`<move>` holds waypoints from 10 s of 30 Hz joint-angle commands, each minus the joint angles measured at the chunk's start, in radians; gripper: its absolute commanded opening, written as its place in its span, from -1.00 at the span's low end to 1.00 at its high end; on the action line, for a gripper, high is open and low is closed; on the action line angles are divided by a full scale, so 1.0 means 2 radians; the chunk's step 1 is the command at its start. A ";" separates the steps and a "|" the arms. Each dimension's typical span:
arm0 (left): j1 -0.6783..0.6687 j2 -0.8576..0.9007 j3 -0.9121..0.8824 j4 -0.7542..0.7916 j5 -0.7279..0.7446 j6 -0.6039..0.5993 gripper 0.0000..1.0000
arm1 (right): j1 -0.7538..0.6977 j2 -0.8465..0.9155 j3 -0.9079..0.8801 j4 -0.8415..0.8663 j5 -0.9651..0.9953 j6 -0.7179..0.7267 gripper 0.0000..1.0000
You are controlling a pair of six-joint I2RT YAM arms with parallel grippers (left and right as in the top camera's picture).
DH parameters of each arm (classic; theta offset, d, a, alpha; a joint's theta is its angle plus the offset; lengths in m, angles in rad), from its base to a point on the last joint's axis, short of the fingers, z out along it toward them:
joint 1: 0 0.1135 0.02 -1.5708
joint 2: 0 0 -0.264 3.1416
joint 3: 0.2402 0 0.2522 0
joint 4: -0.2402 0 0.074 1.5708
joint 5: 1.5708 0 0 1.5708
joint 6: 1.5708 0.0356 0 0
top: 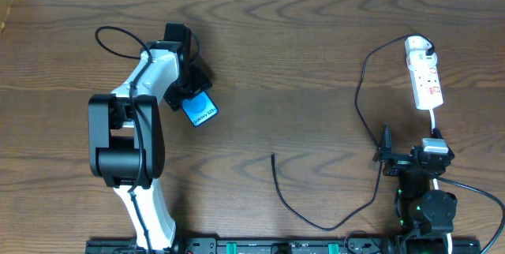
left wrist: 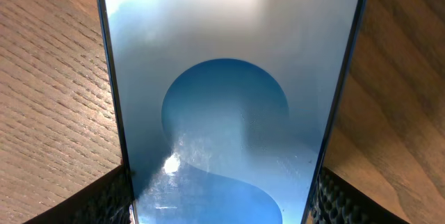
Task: Plug charger to phone and switch on socket
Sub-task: 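Lift the phone with the left gripper and tilt it upright, then hold the phone upright in the left gripper above the table, then move the right gripper from rest toward the phone in the left gripper, then close the right gripper on the phone's edge beside the left gripper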
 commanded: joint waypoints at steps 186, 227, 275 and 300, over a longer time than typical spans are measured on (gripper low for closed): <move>0.032 -0.103 -0.002 0.175 0.631 -0.232 -0.86 | 0.005 -0.004 0.000 0.053 -0.031 0.055 0.98; 0.032 -0.103 -0.002 0.175 0.598 -0.282 -0.86 | 0.009 0.547 0.374 -0.032 -0.344 0.281 0.96; -0.081 -0.103 -0.002 0.175 0.458 -0.352 -0.86 | 0.158 0.682 0.509 -0.097 -0.304 0.222 0.98; -0.119 -0.103 -0.002 0.175 0.455 -0.360 -0.86 | 0.204 0.725 0.509 -0.081 -0.212 0.211 0.98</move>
